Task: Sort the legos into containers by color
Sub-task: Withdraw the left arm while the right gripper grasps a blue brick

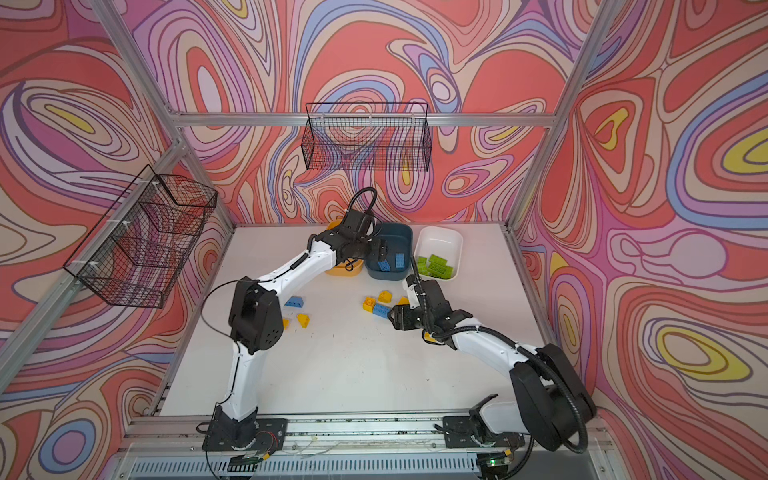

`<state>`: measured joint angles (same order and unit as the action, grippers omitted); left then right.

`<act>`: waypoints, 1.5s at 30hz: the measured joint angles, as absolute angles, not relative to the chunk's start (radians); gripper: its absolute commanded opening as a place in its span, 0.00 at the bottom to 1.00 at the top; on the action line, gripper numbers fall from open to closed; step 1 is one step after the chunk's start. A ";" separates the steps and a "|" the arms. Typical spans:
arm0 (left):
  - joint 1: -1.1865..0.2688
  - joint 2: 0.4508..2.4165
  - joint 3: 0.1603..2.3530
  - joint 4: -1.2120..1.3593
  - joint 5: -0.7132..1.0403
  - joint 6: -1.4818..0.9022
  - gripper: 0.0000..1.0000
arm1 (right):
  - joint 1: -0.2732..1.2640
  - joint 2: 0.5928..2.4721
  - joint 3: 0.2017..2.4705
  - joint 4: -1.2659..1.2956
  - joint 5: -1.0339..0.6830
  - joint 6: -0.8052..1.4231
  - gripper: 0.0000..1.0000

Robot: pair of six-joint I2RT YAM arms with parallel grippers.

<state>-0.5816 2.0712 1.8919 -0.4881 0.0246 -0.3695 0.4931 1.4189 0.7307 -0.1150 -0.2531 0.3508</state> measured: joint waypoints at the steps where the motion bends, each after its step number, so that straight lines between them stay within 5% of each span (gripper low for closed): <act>1: -0.582 2.004 1.836 -0.468 0.020 -0.372 0.82 | 0.494 1.448 0.754 -0.119 -0.258 0.342 0.74; 15: -0.582 1.208 1.138 -0.340 -0.060 -0.443 0.83 | 0.499 1.684 0.918 -0.142 -0.287 0.263 0.76; 33: -0.582 0.824 0.987 -0.562 -0.185 -0.443 0.84 | 0.622 1.800 0.976 -0.150 -0.202 0.213 0.68; 45: -0.582 0.796 0.974 -0.617 -0.217 -0.422 0.84 | 0.698 1.848 1.034 -0.183 -0.019 0.213 0.35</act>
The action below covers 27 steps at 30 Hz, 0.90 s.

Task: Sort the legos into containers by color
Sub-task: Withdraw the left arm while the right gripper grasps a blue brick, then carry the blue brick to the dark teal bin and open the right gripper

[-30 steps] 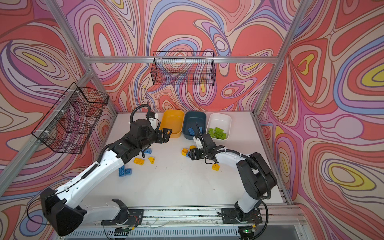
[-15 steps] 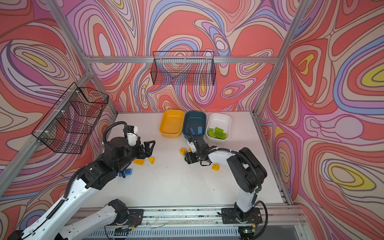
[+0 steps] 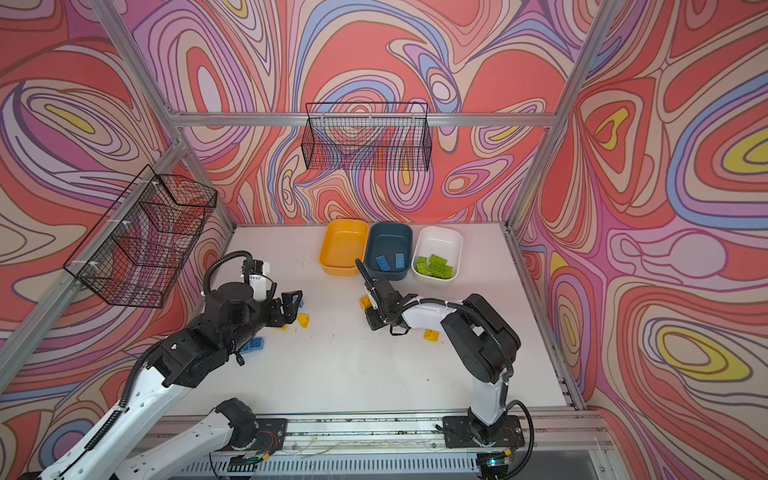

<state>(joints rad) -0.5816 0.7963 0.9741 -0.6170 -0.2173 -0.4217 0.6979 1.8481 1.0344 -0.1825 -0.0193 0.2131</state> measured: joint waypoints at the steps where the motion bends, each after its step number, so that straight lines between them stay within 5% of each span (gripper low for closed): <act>1: -0.582 0.793 0.974 -0.620 -0.217 -0.422 0.84 | 0.702 1.848 1.034 -0.184 -0.011 0.215 0.33; 18: -0.582 0.687 0.935 -0.666 -0.194 -0.432 0.84 | 0.717 1.600 1.044 -0.304 0.058 0.284 0.27; 27: -0.582 0.631 0.834 -0.710 -0.155 -0.469 0.83 | 0.706 1.613 1.289 -0.443 0.056 0.310 0.27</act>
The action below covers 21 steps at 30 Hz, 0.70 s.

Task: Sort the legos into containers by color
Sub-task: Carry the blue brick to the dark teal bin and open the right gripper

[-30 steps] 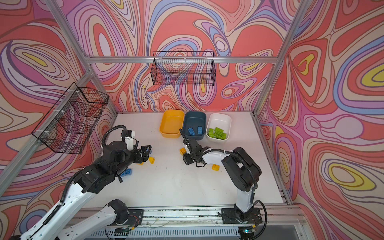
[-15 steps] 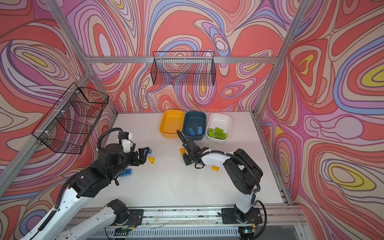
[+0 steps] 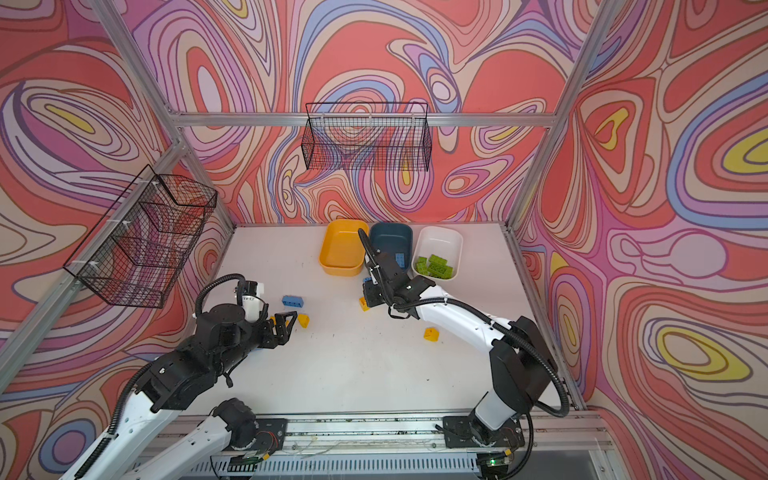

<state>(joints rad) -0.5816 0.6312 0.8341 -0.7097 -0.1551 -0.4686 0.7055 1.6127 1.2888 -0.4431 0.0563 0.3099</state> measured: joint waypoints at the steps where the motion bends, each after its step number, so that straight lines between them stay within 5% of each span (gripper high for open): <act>1: -0.582 0.625 0.826 -0.714 -0.153 -0.473 0.83 | 0.698 1.631 1.334 -0.451 0.054 0.310 0.27; 14: -0.582 0.554 0.750 -0.778 -0.158 -0.617 0.84 | 0.461 2.048 1.761 -0.498 -0.063 0.329 0.25; 21: -0.582 0.537 0.705 -0.798 -0.188 -0.693 0.95 | 0.414 2.208 1.941 -0.548 -0.083 0.335 0.31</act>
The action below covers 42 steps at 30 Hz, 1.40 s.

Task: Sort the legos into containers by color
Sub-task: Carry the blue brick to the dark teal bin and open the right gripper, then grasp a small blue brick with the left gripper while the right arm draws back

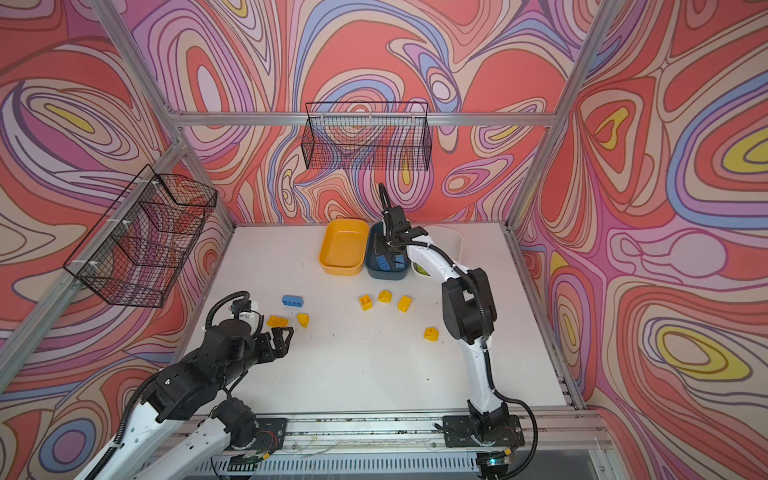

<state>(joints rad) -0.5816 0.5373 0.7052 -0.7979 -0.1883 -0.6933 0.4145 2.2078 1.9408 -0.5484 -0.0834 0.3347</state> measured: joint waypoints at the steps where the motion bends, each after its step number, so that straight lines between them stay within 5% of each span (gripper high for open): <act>1: -0.582 0.537 0.705 -0.798 -0.194 -0.698 0.96 | 0.411 2.218 1.954 -0.553 -0.086 0.335 0.33; 6: -0.582 0.554 0.707 -0.806 -0.233 -0.712 0.97 | 0.398 2.239 1.986 -0.562 -0.097 0.340 0.62; 9: -0.582 0.617 0.728 -0.830 -0.265 -0.720 0.97 | 0.389 2.239 1.985 -0.562 -0.099 0.343 0.70; 16: -0.580 0.792 0.786 -0.833 -0.315 -0.735 0.97 | 0.385 2.127 1.805 -0.488 -0.102 0.341 0.71; 30: -0.422 1.212 0.891 -0.640 -0.288 -0.786 0.95 | 0.409 1.324 1.005 -0.090 -0.176 0.413 0.71; 42: -0.309 1.532 0.991 -0.483 -0.217 -0.857 0.86 | 0.433 1.095 0.709 -0.060 -0.191 0.435 0.71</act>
